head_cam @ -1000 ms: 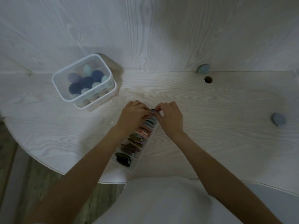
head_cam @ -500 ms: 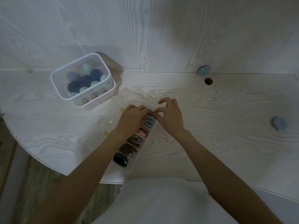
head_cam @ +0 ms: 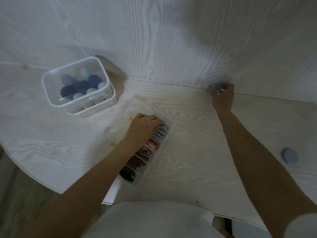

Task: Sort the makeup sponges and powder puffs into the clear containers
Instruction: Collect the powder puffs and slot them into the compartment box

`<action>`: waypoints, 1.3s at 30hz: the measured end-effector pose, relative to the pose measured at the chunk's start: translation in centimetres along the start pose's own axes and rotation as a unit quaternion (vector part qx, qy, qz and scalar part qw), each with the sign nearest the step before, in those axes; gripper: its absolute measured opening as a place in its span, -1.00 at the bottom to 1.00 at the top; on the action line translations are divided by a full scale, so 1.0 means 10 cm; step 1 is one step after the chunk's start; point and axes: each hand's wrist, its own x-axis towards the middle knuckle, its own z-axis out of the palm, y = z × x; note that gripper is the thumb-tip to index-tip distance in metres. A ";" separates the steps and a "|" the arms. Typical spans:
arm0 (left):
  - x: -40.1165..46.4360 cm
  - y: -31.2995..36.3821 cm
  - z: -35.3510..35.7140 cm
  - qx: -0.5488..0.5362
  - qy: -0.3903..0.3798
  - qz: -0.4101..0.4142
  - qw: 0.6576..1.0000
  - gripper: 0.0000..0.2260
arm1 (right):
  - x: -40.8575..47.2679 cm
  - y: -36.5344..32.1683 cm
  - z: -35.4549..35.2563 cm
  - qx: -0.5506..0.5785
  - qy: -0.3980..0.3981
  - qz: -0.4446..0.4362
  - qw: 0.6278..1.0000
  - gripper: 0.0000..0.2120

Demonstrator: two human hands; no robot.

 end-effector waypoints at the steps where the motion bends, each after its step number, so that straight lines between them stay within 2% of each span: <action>1: 0.03 0.02 0.01 -0.002 0.003 -0.005 1.000 -0.71 | 0.06 -0.03 0.02 0.014 0.014 0.020 1.000 -0.66; 4: 0.05 0.04 0.03 -0.005 -0.001 -0.014 1.000 -0.70 | 0.15 -0.05 0.04 -0.003 0.053 0.055 0.997 -0.67; 7: 0.05 0.04 0.04 -0.007 -0.013 -0.023 1.000 -0.70 | 0.12 -0.02 0.06 -0.060 0.039 0.045 0.996 -0.65; 10: 0.06 0.04 0.03 -0.015 -0.023 -0.026 0.999 -0.67 | -0.20 0.03 0.06 -0.078 0.009 -0.010 0.997 -0.71; 14: 0.06 0.02 0.02 -0.031 -0.015 -0.024 0.999 -0.68 | -1.05 -0.13 -0.01 0.024 -0.075 -0.120 0.990 -0.92; 16: 0.07 0.01 0.03 -0.028 -0.016 -0.022 0.999 -0.69 | -1.40 -0.23 -0.02 0.023 -0.098 -0.173 0.980 -0.93; 20: 0.05 0.01 0.04 -0.007 -0.022 0.004 1.000 -0.79 | -1.61 -0.25 0.12 -0.122 -0.094 -0.314 0.937 -0.92; 24: -0.02 0.04 0.05 -0.018 -0.014 0.028 0.999 -0.74 | -1.62 -0.28 0.32 -0.238 -0.071 -0.365 0.897 -0.86; 26: -0.06 0.03 0.06 -0.029 -0.007 0.038 0.999 -0.75 | -1.65 -0.27 0.34 -0.273 -0.047 -0.369 0.887 -0.87; 29: -0.09 0.03 0.07 -0.026 -0.011 0.050 0.998 -0.74 | -1.68 -0.18 0.28 -0.266 -0.031 -0.336 0.903 -0.91; 34: -0.05 0.21 0.13 -0.025 -0.024 0.080 0.996 -0.76 | -1.67 -0.01 0.11 -0.274 -0.082 -0.310 0.907 -0.95; 39: 0.02 0.48 0.29 -0.024 -0.050 0.099 0.994 -0.75 | -1.70 0.26 -0.16 -0.262 -0.085 -0.259 0.926 -0.94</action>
